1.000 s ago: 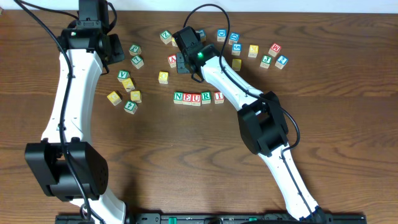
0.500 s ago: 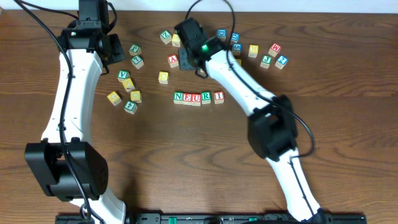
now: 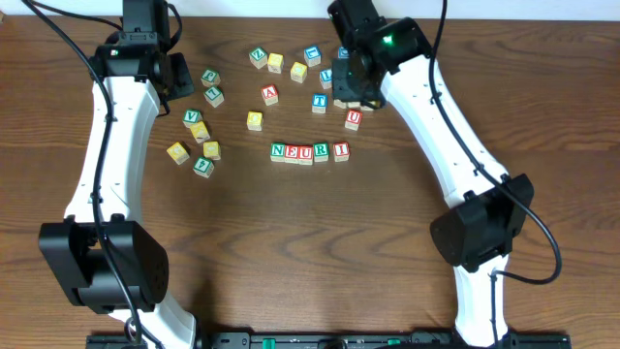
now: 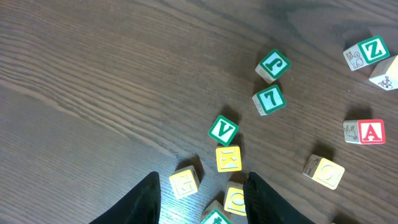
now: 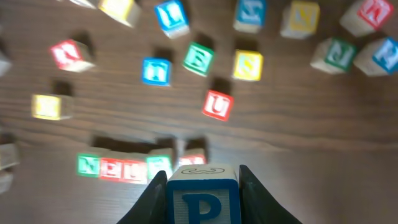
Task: Spell out NEURIPS
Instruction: 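Close right gripper on blue P block and lift it, then carry blue P block and lower it right of red I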
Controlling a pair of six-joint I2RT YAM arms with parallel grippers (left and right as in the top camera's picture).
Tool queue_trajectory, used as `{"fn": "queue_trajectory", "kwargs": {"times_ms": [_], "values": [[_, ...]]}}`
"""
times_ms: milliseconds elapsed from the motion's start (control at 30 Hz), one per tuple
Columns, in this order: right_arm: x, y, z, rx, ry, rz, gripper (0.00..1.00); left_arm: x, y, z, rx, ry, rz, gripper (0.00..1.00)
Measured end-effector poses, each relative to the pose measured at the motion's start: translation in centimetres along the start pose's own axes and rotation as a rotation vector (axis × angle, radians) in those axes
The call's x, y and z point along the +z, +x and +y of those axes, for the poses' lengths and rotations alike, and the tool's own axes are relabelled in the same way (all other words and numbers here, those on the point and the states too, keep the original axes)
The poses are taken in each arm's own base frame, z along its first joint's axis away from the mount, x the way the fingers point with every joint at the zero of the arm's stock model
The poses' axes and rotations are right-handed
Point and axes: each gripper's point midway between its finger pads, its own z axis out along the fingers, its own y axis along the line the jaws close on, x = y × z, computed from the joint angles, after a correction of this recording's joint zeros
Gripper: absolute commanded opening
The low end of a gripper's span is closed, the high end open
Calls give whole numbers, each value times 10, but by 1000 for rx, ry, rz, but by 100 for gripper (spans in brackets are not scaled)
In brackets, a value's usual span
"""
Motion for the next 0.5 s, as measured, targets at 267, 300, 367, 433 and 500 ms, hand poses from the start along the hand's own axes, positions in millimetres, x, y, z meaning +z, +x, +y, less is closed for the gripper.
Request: {"fn": "queue_trajectory", "kwargs": {"times_ms": [267, 300, 367, 433, 500], "values": [[58, 43, -25, 10, 76, 149, 24, 0, 0, 0, 0, 0, 0, 43], [67, 50, -28, 9, 86, 169, 24, 0, 0, 0, 0, 0, 0, 42], [79, 58, -30, 7, 94, 186, 25, 0, 0, 0, 0, 0, 0, 43], [90, 66, -32, 5, 101, 202, 25, 0, 0, 0, 0, 0, 0, 43], [98, 70, -33, 5, 102, 204, 26, 0, 0, 0, 0, 0, 0, 43]]}}
